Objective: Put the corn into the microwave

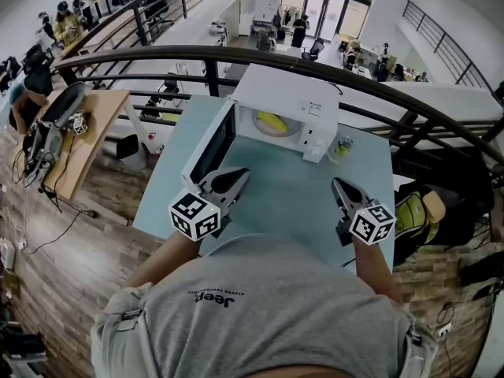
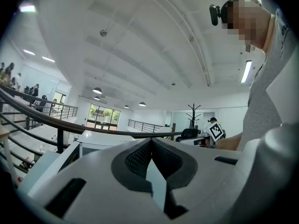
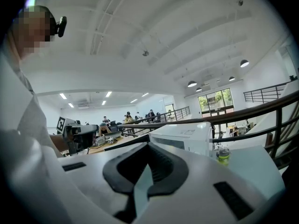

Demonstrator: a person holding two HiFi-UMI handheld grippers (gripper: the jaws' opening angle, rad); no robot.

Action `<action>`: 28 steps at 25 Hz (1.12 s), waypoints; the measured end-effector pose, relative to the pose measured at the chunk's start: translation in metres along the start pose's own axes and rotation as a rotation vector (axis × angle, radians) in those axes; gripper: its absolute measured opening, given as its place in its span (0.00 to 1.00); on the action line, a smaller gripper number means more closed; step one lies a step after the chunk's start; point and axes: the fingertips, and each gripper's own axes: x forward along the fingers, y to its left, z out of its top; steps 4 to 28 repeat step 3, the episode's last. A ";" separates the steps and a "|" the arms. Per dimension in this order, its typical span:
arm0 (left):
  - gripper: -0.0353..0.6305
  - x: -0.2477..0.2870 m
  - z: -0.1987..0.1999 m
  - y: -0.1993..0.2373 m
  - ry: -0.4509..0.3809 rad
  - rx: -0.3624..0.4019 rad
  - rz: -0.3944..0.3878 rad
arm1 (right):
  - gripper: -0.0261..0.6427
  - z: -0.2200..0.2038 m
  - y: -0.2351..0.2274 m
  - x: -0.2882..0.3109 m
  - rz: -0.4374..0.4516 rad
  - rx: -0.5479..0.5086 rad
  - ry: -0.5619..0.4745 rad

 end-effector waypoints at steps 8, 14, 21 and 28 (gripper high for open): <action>0.08 -0.002 0.001 -0.001 -0.003 0.000 0.000 | 0.06 0.001 0.003 0.000 0.005 -0.004 0.002; 0.08 -0.002 0.001 -0.001 -0.003 0.000 0.000 | 0.06 0.001 0.003 0.000 0.005 -0.004 0.002; 0.08 -0.002 0.001 -0.001 -0.003 0.000 0.000 | 0.06 0.001 0.003 0.000 0.005 -0.004 0.002; 0.08 -0.002 0.001 -0.001 -0.003 0.000 0.000 | 0.06 0.001 0.003 0.000 0.005 -0.004 0.002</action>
